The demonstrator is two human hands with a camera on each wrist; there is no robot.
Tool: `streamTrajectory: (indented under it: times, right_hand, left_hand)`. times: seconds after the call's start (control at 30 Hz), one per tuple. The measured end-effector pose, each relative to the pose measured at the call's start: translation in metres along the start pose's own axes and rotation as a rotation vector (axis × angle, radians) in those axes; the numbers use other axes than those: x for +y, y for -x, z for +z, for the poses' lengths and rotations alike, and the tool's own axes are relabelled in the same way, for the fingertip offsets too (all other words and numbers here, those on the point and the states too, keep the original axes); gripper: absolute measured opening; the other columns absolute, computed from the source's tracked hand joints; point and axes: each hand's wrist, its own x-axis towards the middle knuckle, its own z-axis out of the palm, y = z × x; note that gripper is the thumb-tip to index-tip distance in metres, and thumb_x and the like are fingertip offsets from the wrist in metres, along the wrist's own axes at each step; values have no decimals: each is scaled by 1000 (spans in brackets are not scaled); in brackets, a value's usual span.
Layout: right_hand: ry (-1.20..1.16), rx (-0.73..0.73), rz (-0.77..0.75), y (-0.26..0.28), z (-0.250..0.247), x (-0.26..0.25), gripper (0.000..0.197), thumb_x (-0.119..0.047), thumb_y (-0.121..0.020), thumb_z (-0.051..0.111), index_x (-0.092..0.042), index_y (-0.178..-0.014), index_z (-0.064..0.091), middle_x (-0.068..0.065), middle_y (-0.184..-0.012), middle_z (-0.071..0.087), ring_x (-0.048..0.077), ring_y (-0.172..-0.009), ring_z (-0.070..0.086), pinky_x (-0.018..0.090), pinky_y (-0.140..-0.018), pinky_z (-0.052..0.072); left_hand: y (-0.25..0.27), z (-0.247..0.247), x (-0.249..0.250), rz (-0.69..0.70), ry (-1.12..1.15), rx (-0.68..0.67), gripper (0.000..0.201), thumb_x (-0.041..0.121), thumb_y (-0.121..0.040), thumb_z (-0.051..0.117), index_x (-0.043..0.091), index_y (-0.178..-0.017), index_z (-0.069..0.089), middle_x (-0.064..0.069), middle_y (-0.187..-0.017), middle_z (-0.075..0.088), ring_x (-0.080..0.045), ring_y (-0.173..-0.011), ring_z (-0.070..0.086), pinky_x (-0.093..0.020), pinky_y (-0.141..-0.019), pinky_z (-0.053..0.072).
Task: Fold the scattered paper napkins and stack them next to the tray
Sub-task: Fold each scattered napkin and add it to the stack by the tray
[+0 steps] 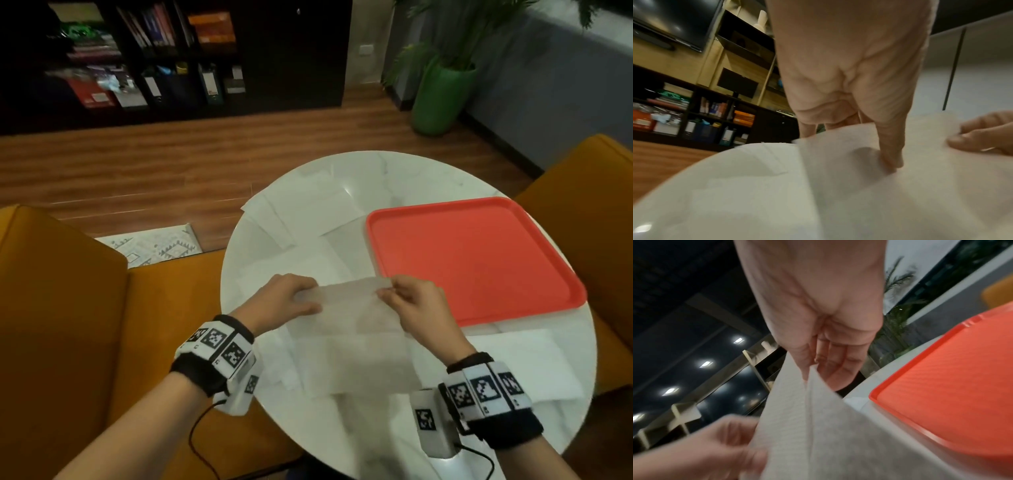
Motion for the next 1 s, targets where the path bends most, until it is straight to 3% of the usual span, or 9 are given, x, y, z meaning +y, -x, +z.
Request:
streamTrajectory:
  times: [0.07, 0.2, 0.3, 0.4, 0.5, 0.57, 0.67, 0.77, 1.0]
  right_hand:
    - [-64, -1, 91, -5, -4, 10, 11, -14, -88, 62, -5, -85, 69, 17, -75, 71, 18, -58, 56, 32, -54, 45]
    - [-40, -40, 199, -28, 6, 34, 8, -13, -86, 64, -6, -89, 64, 27, -84, 68, 35, -68, 65, 41, -66, 53]
    - [56, -82, 246, -47, 21, 47, 11, -13, -84, 66, -5, -83, 58, 22, -84, 68, 26, -73, 62, 35, -67, 49]
    - [165, -71, 238, -58, 31, 51, 15, -14, -82, 68, -3, -76, 59, 9, -73, 61, 23, -71, 55, 30, -61, 40]
    - [223, -16, 190, -57, 28, 52, 14, -14, -81, 70, -4, -76, 62, 3, -68, 56, 19, -66, 49, 26, -56, 36]
    - [290, 12, 115, -50, 24, 58, 5, -16, -79, 71, -12, -79, 67, -2, -71, 57, 16, -72, 49, 25, -64, 35]
    - [417, 5, 62, -30, 20, 73, 7, -22, -78, 73, -26, -83, 71, -2, -85, 62, 17, -86, 50, 33, -84, 37]
    - [528, -40, 70, -8, 20, 82, 10, -24, -78, 73, -32, -83, 70, -7, -89, 56, 16, -89, 44, 34, -81, 34]
    - [732, -162, 72, 18, 33, 92, 21, -19, -84, 60, -35, -91, 71, -7, -100, 57, 18, -99, 45, 30, -81, 25]
  left_hand:
    - [9, -6, -21, -77, 38, 43, 13, 31, -86, 68, 22, -96, 70, 6, -93, 71, -8, -89, 64, -30, -81, 51]
    - [14, -7, -53, -203, 182, 178, 4, 21, -85, 70, 17, -84, 70, -2, -77, 73, -15, -75, 69, -38, -83, 55]
    - [8, 0, -69, -271, 218, 235, 5, 20, -84, 71, 18, -82, 67, -3, -75, 74, -18, -74, 70, -42, -83, 55]
    - [1, 6, -75, -294, 212, 300, 8, 20, -83, 73, 18, -79, 66, -3, -78, 73, -18, -78, 68, -32, -78, 53]
    - [0, 7, -70, -258, 241, 384, 12, 22, -79, 76, 23, -73, 66, 5, -82, 72, -5, -78, 66, -17, -69, 44]
    - [7, 10, -64, -238, 284, 410, 13, 21, -77, 79, 25, -73, 67, 9, -82, 70, 2, -75, 64, -10, -67, 44]
    - [27, 20, -59, -212, 312, 368, 9, 20, -75, 80, 22, -77, 72, 7, -87, 70, 0, -82, 62, -10, -73, 45]
    - [47, 38, -63, -182, 233, 266, 8, 20, -76, 79, 24, -77, 73, 8, -90, 68, -1, -88, 61, -7, -77, 40]
    - [59, 67, -84, -167, -157, 87, 20, 21, -84, 69, 41, -80, 67, 23, -98, 57, -2, -95, 55, -30, -91, 45]
